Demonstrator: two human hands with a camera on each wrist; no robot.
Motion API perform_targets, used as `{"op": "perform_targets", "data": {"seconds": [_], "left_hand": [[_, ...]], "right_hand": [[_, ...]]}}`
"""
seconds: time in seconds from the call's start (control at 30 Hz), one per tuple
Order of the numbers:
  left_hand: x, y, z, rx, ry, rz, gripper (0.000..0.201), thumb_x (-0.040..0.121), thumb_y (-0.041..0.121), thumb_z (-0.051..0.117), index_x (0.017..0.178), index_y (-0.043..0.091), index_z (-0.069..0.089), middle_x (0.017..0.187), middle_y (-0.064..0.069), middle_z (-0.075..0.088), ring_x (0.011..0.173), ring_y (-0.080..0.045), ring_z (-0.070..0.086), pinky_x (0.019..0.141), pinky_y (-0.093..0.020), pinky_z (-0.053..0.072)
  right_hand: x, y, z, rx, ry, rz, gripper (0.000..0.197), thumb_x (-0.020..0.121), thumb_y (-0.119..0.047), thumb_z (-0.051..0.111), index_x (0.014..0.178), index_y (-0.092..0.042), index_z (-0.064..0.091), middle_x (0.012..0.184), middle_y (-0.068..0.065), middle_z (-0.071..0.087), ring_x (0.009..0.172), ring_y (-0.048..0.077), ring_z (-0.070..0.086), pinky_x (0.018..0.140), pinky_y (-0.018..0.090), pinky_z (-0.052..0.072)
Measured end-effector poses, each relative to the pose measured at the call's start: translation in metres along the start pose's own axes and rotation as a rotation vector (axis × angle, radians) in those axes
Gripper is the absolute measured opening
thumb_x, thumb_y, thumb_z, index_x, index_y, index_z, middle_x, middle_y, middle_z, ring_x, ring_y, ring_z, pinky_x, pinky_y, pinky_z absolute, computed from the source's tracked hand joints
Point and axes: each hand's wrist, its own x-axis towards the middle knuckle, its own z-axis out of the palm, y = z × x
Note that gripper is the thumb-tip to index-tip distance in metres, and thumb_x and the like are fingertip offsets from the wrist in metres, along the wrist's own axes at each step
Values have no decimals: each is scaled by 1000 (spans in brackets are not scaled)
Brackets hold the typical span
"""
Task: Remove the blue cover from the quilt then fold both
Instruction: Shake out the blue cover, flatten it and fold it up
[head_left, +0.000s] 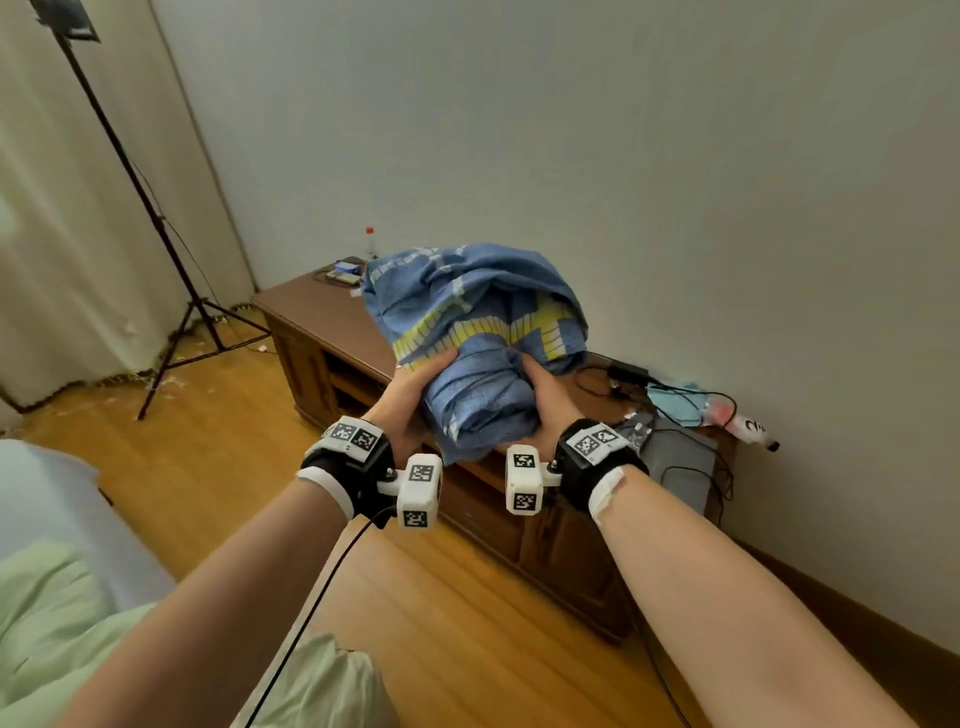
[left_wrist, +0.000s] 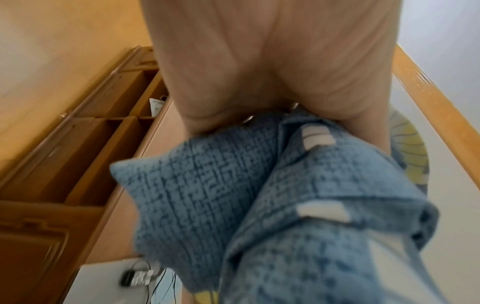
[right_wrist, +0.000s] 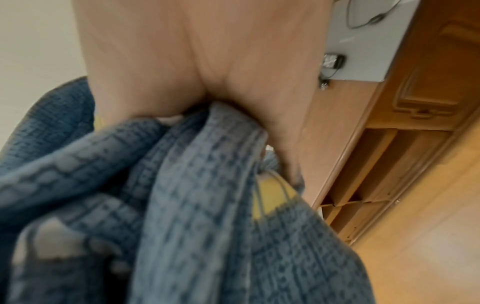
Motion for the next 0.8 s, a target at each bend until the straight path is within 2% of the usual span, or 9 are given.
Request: {"op": "perform_targets", "data": {"seconds": [0.2,0.27,0.33,0.43,0.5,0.57,0.67,0.73,0.8], "left_hand": [[85,25,-60,5,139,176,54,84,17,71,134,9,53,126,-17,63,112,-34,63,82,-40,56],[120,39,-81,18,223,230,59,81,17,74,135,8,52,127,-18,63,112,-35,63,82,-41,56],[150,55,-100,32,326,271,63,77,17,76,134,9,52,126,-16,64,112,-34,64,86,-44,54],[185,79,-127,55,473,314,68,72,12,78,134,10,51,122,-15,66,110,-34,65,90,-46,53],[203,96,-148,22,561,347,70,71,8,79,134,13,49,121,-15,67,107,-33,67,85,-43,55],[218,112,-175,-8,628,373,68,74,8,77,135,13,48,122,-16,66,107,-34,66,83,-42,56],[234,130,-210,-26,687,374,61,81,12,73,136,9,48,124,-16,65,110,-36,64,84,-44,55],[247,143,-243,-36,787,359,53,85,12,71,134,12,49,121,-13,67,107,-34,66,83,-46,56],[262,155,-279,-8,844,335,54,85,14,72,134,14,49,119,-11,68,105,-33,67,81,-46,57]], "right_hand": [[118,-25,30,-121,-100,104,79,71,-65,75,131,-15,62,121,17,68,112,36,65,101,53,49],[161,-32,40,-130,-186,189,76,77,-67,68,128,-11,64,118,19,69,110,36,66,101,49,49],[204,-43,51,-154,-291,261,82,76,-72,63,130,-11,61,116,20,70,109,37,66,92,49,54],[265,-48,73,-232,-400,357,105,57,-86,62,135,-16,55,120,19,67,105,38,64,75,46,55],[300,-48,96,-250,-452,438,114,49,-91,65,136,-19,55,133,22,59,115,45,59,85,55,52],[334,-42,125,-203,-453,485,98,63,-86,63,131,-16,60,132,22,60,116,44,60,96,59,48],[373,-42,167,-35,-457,419,71,83,-68,60,121,-9,65,117,21,69,99,33,71,84,44,56],[404,-45,201,-19,-457,414,64,87,-61,60,122,-7,65,112,21,71,92,33,72,74,40,59],[440,-37,234,-64,-394,379,62,84,-55,69,124,-8,65,112,20,71,95,36,71,78,45,59]]}}
